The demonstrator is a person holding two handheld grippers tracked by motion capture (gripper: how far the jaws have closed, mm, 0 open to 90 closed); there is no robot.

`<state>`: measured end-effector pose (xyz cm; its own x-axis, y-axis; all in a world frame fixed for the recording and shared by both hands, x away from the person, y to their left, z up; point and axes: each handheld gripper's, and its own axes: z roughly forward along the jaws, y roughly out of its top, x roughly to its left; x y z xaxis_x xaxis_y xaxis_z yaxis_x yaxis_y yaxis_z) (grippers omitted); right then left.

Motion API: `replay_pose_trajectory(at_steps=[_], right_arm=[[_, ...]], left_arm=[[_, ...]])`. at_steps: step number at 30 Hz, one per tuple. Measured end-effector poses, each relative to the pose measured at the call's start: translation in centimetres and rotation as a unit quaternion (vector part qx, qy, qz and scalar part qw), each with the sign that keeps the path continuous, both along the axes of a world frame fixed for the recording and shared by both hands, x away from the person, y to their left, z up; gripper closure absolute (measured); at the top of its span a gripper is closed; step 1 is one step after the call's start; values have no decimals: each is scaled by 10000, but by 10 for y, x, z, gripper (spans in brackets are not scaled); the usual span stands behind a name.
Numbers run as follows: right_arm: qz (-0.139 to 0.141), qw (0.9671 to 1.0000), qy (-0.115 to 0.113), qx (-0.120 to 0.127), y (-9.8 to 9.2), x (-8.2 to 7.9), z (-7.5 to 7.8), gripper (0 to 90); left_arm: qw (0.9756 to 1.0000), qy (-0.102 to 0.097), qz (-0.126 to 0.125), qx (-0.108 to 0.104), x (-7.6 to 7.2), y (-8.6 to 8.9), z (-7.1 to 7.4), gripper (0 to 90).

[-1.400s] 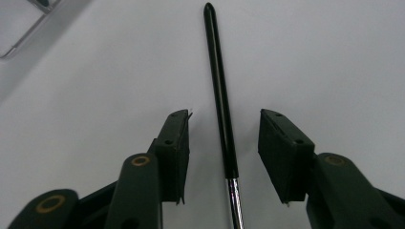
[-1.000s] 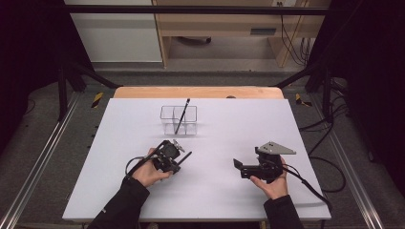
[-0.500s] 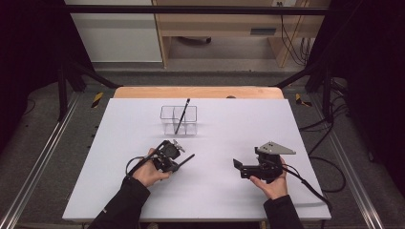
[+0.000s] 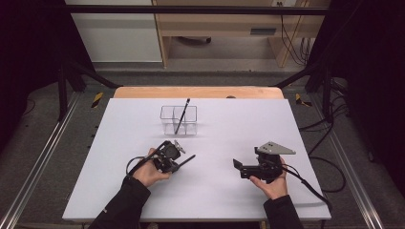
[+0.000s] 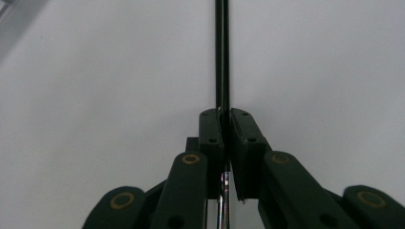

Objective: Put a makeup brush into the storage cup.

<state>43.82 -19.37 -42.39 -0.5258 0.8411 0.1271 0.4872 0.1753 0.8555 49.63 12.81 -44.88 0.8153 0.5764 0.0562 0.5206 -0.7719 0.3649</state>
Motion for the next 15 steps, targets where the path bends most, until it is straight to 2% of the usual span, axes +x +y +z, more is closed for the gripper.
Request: replay_pose_trajectory(at_steps=[1,3,8,15], right_arm=[[2,10000,1,1,0,0,0,59],[8,10000,6,-1,0,0,0,59],[5,10000,14,-13,0,0,0,58],[27,10000,-1,-29,1,0,1,58]], left_arm=[[9999,-102,-12,52,-1,0,0,832],[9998,-185,-23,37,-2,0,2,833],[9992,-335,-65,-217,-7,6,12,833],[9977,-434,-160,-490,-16,9,21,833]])
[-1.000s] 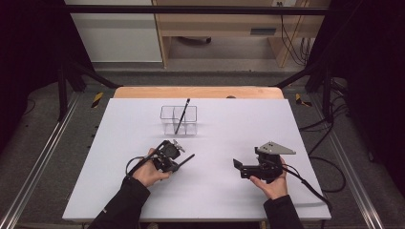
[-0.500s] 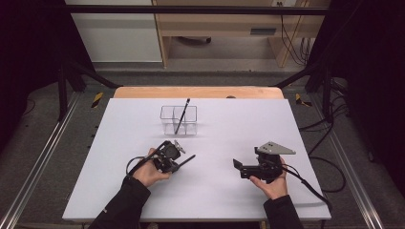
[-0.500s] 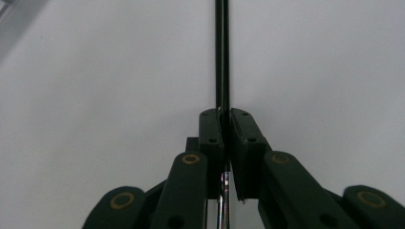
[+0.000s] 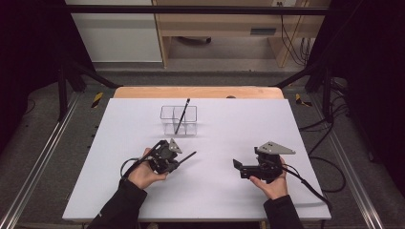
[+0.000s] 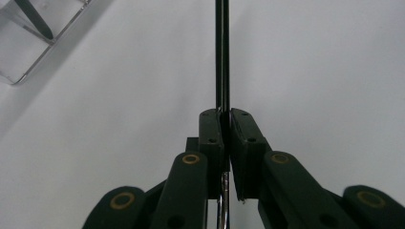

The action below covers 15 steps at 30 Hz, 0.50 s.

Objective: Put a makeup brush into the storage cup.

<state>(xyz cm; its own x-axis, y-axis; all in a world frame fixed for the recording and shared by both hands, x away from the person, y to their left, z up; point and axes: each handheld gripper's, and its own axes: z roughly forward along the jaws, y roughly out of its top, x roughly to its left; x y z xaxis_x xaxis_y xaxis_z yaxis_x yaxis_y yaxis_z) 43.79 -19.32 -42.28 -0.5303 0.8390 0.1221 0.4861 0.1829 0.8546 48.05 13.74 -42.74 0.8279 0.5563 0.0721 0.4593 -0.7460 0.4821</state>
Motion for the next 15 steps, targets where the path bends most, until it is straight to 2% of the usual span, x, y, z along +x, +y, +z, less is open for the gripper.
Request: replay_pose_trajectory(at_steps=[5,10,15], right_arm=[[3,10000,15,-13,1,0,0,57],[14,10000,-3,-21,0,0,1,58],[48,9999,-15,-110,2,-1,1,57]], left_arm=[[9999,-35,-85,-88,-3,-1,2,833],[9994,50,-221,-279,-7,0,5,833],[9986,73,-375,-373,-10,-3,7,833]])
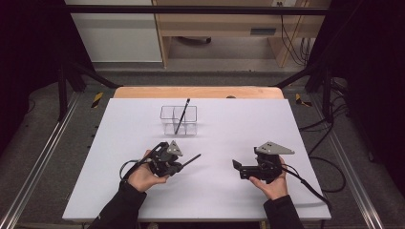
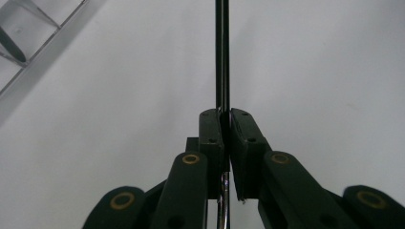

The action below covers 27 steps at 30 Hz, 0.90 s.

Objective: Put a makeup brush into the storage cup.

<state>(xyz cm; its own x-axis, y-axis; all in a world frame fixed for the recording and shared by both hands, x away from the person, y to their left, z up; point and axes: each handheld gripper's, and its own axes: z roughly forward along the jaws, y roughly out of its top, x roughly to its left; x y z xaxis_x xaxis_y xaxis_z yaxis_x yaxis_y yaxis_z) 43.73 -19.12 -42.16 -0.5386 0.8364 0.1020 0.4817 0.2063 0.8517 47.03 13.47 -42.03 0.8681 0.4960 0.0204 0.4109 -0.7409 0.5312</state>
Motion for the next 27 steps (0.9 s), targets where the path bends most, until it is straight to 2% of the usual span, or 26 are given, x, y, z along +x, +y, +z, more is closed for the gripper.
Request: replay_pose_trajectory(at_steps=[6,7,14,15,16,21,27], right_arm=[[127,9998,12,-179,6,-1,3,55],[220,9994,-13,-261,10,-2,7,56],[401,9982,-68,-441,17,-4,17,57],[462,9973,-35,-578,20,-3,20,58],[462,9973,-35,-578,20,-3,20,58],[662,9934,-4,-941,30,-3,27,58],[901,9879,42,-1261,42,-3,32,59]], left_arm=[[9998,-31,-167,-127,-4,-1,8,833],[9997,-47,-194,-128,-5,-1,9,833],[9989,-40,-409,-238,-11,-3,15,833],[9987,-41,-440,-243,-11,-3,15,833],[9985,-19,-485,-260,-11,-3,15,833],[9977,89,-610,-271,-10,-5,15,833],[9967,55,-757,-294,-11,-8,21,833]])
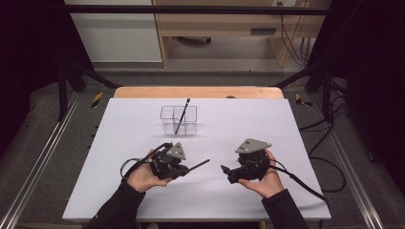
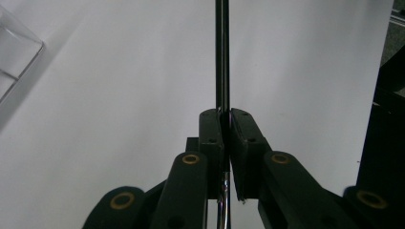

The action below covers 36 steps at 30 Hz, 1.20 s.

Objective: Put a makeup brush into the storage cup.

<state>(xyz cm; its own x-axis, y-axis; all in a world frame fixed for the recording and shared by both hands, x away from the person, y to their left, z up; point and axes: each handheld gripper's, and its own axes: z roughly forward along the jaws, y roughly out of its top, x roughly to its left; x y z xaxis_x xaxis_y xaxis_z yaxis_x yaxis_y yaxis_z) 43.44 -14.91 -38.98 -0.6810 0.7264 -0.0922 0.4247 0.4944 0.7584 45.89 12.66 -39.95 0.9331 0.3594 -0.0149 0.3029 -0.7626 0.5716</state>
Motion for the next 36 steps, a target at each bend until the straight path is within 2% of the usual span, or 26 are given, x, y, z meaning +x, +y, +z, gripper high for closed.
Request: replay_pose_trajectory(at_steps=[9,15,19,26,36], right_arm=[[198,9993,-78,-322,6,-3,5,59],[360,9982,-110,-475,7,-5,11,59],[546,9959,-98,-711,11,-6,15,64],[799,9925,-125,-912,21,-8,19,67],[1026,9894,-197,-1005,28,-11,21,71]], left_arm=[[9998,-78,-174,27,-1,-7,12,833],[9996,-21,-270,21,1,-10,16,833],[9994,-19,-333,34,2,-12,18,833],[9987,16,-500,28,2,-16,22,833],[9975,18,-693,142,2,-21,29,833]])
